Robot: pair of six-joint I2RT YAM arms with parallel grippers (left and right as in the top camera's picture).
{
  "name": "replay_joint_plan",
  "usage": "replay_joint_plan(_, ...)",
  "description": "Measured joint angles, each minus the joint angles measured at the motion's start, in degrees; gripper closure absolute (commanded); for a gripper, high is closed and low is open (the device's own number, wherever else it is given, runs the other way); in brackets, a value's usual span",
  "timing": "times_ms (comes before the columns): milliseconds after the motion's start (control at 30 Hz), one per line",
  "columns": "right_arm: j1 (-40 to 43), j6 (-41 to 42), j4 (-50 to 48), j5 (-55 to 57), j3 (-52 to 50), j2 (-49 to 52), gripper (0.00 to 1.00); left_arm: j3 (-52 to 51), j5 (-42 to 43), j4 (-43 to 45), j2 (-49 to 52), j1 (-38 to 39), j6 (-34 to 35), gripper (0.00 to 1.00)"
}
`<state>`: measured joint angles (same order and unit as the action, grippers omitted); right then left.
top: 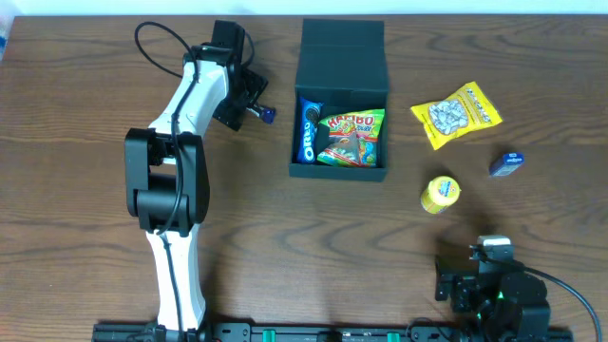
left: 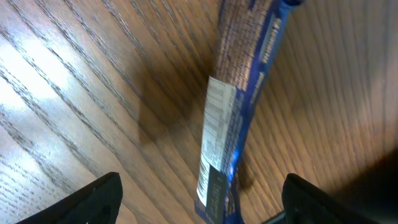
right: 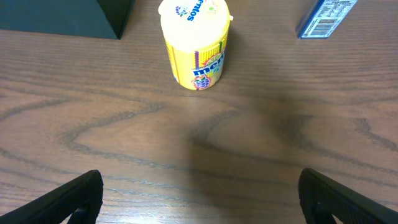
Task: Pack container
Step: 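Grasp the small blue-wrapped bar with the left gripper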
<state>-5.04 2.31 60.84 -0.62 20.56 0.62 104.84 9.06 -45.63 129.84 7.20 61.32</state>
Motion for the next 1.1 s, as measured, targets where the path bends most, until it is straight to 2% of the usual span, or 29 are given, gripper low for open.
replay_joint_plan(1100,0.0,0.0,0.0,0.0,0.0,0.0,0.01,0.3,0.0,-2.0,1.4,-0.1,0.2,0.16)
